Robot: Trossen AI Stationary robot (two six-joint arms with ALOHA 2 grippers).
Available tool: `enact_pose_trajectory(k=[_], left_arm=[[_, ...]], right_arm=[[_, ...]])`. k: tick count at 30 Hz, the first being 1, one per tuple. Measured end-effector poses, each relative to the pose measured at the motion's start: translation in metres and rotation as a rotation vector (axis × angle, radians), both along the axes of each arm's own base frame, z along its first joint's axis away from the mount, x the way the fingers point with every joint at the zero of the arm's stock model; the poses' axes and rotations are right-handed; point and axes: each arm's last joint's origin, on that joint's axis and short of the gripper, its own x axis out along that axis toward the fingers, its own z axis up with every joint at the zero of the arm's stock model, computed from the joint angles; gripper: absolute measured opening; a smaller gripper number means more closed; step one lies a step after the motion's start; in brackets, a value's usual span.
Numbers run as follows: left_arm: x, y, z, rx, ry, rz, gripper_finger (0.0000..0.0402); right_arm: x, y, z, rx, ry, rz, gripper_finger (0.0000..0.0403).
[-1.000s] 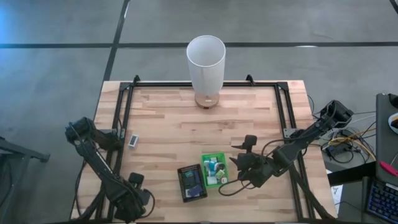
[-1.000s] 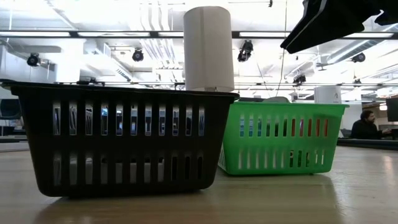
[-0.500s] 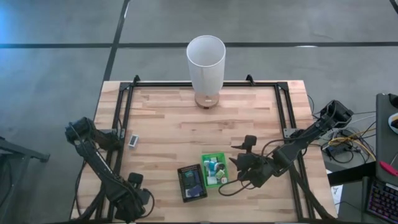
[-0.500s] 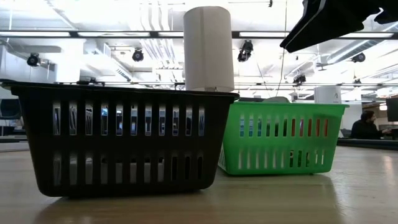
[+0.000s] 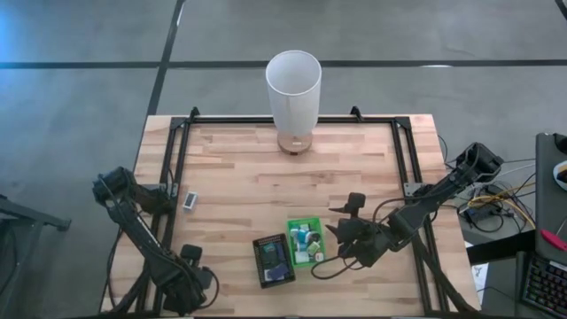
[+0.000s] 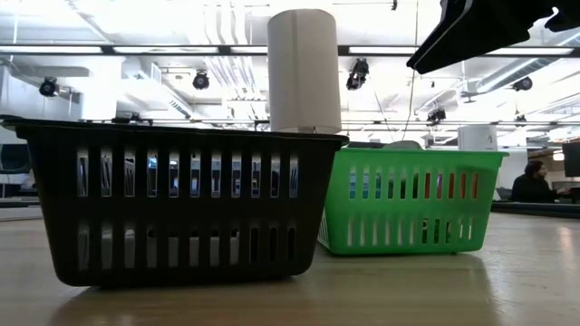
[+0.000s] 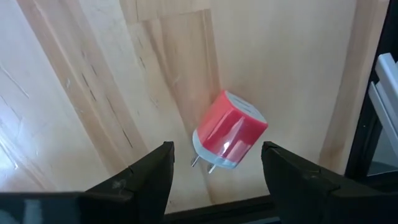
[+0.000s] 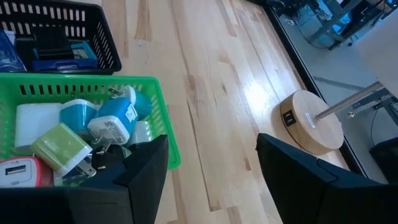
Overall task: Pick & Place Office items
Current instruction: Put the pink charger adapter into the green bin
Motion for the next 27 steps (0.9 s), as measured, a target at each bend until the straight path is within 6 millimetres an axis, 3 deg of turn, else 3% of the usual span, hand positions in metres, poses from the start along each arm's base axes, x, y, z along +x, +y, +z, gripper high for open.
enact_pose_trajectory(k=[13,20,27], left_arm=[[-0.002,-0.002,-0.01,-0.045,-0.023,-0.008,0.0241],[-0.009,-0.005,-0.01,-0.065,-0.034,-0.145,0.0241],[-0.01,-0.006,-0.01,-0.053,-0.058,-0.174,0.0241]], right_arm=[[0.0,0.0,0.0,-0.001,0.001,0.0,0.0239],[0.0,0.0,0.0,-0.001,0.001,0.0,0.0236],[0.0,0.0,-0.001,0.004,0.0,-0.004,0.024]])
